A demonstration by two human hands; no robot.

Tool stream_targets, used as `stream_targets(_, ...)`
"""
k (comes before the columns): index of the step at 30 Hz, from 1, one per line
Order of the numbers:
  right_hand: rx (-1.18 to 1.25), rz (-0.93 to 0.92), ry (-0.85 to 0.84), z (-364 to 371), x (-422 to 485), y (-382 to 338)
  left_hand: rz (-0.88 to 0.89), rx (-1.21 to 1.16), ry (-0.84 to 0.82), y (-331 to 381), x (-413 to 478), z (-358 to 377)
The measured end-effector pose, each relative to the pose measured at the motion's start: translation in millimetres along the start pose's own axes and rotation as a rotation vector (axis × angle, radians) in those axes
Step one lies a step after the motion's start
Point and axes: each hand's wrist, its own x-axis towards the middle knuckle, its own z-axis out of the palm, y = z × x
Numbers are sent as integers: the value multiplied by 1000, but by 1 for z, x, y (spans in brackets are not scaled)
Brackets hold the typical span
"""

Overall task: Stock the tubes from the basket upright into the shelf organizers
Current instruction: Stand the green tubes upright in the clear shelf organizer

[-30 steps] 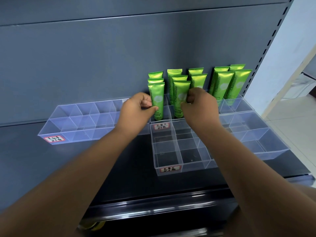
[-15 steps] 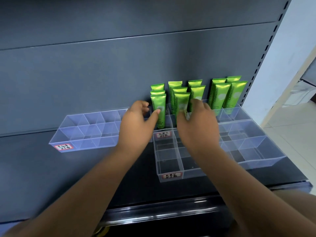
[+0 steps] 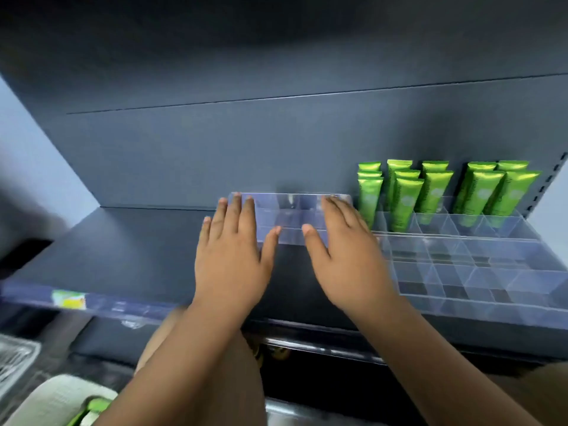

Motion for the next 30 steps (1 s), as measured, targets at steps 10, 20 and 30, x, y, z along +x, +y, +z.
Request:
stream_targets(10, 208, -475, -203, 113, -76, -234, -529, 308, 60, -186, -159, -114)
stream_targets(20, 35, -686, -808, 255, -184, -305, -1020, 358, -224, -289, -346, -124)
stream_targets(30, -129, -632, -1125, 356, -197, -315, -1236, 190, -449, -358, -406, -30)
